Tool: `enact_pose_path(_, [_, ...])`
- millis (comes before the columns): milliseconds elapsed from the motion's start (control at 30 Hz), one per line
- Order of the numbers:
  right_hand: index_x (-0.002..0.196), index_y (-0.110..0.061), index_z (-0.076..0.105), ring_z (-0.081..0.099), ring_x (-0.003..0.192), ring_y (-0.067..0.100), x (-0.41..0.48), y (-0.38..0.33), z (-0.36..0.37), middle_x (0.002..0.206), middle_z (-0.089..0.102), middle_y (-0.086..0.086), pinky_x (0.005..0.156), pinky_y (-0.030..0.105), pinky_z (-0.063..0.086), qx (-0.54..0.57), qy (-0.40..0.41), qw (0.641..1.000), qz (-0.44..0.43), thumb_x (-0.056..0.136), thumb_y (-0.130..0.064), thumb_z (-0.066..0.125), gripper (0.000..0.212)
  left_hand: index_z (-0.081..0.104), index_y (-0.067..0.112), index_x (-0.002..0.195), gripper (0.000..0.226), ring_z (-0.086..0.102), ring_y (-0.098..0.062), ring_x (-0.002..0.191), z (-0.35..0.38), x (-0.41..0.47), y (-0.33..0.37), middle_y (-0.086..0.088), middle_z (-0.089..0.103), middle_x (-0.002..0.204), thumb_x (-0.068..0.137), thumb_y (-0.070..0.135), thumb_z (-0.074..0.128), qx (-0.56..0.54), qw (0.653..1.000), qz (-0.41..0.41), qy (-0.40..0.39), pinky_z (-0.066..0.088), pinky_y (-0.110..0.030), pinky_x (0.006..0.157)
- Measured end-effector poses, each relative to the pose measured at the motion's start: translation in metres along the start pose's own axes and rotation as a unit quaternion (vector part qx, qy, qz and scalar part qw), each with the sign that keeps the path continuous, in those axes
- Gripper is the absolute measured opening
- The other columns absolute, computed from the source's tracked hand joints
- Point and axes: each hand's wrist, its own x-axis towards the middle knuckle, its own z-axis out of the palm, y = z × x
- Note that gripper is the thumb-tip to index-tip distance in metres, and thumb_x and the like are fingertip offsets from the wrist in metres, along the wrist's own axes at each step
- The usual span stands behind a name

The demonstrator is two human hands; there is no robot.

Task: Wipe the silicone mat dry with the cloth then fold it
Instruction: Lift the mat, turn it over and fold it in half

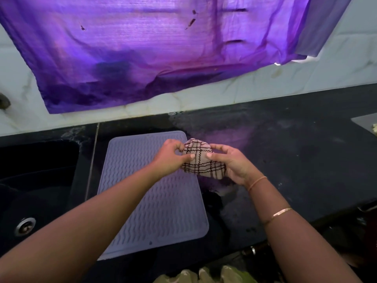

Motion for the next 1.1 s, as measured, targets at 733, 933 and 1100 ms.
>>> enact_pose_path(733, [0.148,-0.017,0.017,0.009,0.146,0.025,0.052,0.07,-0.046,0.158,0.015,0.008,0.115,0.055,0.008,-0.628,0.072,0.769,-0.092,0.099,-0.037,0.026,0.054,0.033,0.016,0.136,0.068,0.046,-0.026,0.12,0.122,0.033,-0.015,-0.007,0.041,0.134,0.082,0.042,0.066,0.326,0.938,-0.056,0.099,0.041,-0.038,0.094])
enact_pose_path(933, [0.148,-0.013,0.019,0.004,0.147,0.024,0.048,0.072,-0.034,0.158,0.013,0.01,0.118,0.044,0.004,-0.609,0.015,0.766,-0.206,0.094,-0.016,0.033,0.056,0.042,0.014,0.135,0.053,0.051,-0.022,0.112,0.115,0.029,-0.03,-0.005,0.044,0.13,0.087,0.026,0.061,0.253,0.961,0.086,0.068,0.045,-0.036,0.09])
enact_pose_path(1100, [0.147,-0.013,0.022,0.007,0.146,0.023,0.05,0.083,-0.03,0.157,0.018,0.009,0.119,0.043,0.004,-0.61,0.026,0.768,-0.193,0.095,-0.02,0.033,0.053,0.038,0.021,0.14,0.054,0.044,-0.017,0.124,0.109,0.033,-0.039,0.002,0.043,0.14,0.089,0.029,0.056,0.265,0.96,0.084,0.027,0.04,-0.04,0.101])
